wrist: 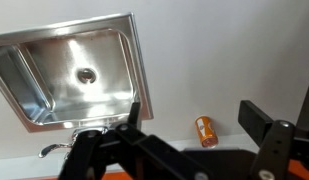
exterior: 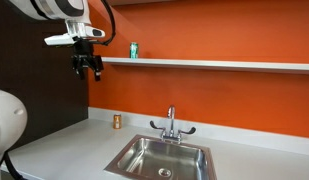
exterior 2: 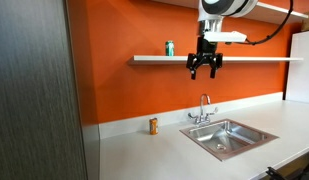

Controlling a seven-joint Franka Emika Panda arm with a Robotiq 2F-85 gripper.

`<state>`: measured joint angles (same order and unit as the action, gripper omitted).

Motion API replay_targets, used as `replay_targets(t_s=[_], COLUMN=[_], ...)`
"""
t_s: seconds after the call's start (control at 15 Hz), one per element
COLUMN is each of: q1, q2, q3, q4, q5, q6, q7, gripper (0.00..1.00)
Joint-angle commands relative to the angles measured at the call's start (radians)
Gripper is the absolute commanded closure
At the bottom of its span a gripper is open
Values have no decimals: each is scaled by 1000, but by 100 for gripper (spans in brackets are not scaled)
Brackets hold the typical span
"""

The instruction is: Put the green can on the bottom shelf.

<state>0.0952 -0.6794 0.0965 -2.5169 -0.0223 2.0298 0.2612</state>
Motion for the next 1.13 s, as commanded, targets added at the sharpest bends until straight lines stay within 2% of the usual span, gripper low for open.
replay_targets(t_s=[0.0,1.07], q1=[-13,-22], q2=[-15,0], q3=[-7,3], q4=[-20,-21], q5=[16,14], q6=[-19,-3], q7=[-59,-29], gripper=[0,0])
